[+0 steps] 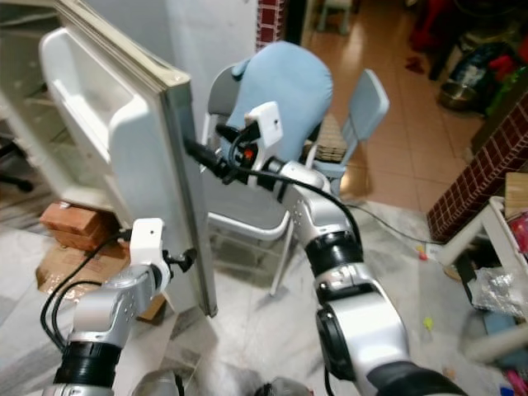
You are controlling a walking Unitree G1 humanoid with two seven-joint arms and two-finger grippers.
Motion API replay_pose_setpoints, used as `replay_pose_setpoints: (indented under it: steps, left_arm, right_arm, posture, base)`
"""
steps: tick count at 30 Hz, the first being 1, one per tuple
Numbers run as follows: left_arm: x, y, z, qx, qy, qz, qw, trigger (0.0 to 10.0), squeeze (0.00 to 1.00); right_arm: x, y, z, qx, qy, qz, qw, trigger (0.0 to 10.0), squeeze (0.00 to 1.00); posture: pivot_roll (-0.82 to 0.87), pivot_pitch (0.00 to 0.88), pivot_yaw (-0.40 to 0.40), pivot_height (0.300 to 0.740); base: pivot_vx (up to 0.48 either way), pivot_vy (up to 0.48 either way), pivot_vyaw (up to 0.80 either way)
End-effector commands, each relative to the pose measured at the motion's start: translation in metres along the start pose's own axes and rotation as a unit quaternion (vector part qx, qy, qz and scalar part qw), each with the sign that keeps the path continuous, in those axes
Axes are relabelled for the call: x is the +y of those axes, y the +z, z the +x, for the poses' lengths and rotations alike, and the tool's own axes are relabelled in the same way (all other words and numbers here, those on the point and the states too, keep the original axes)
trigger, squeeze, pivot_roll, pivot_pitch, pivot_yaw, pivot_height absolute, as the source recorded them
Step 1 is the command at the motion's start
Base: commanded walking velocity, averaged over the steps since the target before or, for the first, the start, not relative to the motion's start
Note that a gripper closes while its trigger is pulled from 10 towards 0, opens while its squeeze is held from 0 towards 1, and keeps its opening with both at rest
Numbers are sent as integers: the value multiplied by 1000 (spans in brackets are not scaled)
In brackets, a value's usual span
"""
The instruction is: Restocking fridge
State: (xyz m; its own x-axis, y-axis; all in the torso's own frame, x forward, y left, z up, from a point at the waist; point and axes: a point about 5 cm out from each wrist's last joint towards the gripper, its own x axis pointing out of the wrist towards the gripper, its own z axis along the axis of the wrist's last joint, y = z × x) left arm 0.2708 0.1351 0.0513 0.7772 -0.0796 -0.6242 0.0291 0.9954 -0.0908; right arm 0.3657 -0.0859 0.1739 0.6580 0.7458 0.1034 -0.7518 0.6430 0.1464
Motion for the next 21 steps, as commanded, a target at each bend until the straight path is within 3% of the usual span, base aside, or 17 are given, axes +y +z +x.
replay_pose_setpoints:
  steps: [1, 14, 16, 18, 21]
  left_arm:
    - [4, 6, -5, -15, 14, 17, 1000, 10000, 0]
    - [15, 1, -20, -12, 46, 0, 999, 10000, 0]
    - [22, 2, -22, -29, 72, -22, 997, 10000, 0]
    - [24, 3, -23, -33, 84, -29, 996, 10000, 0]
    - [23, 2, -24, -28, 85, -29, 996, 10000, 0]
  right_arm:
    - [-5, -8, -8, 19, -34, 0, 999, 10000, 0]
    - [2, -11, -5, 34, -20, -27, 999, 10000, 0]
    - [2, -9, 6, 32, -68, -58, 996, 10000, 0]
    - [6, -4, 21, 20, -109, -52, 992, 10000, 0]
    - [15, 2, 29, 1, -93, -24, 995, 10000, 0]
  posture:
    - [108, 0, -76, 740]
    - [124, 0, -96, 740]
    - [120, 0, -97, 740]
    - [124, 0, -99, 740]
    - [127, 0, -99, 740]
  base:
    - [0, 0, 800]
    - [0, 0, 792]
    - [0, 0, 778]
    - [0, 0, 219]
    - [0, 0, 0]
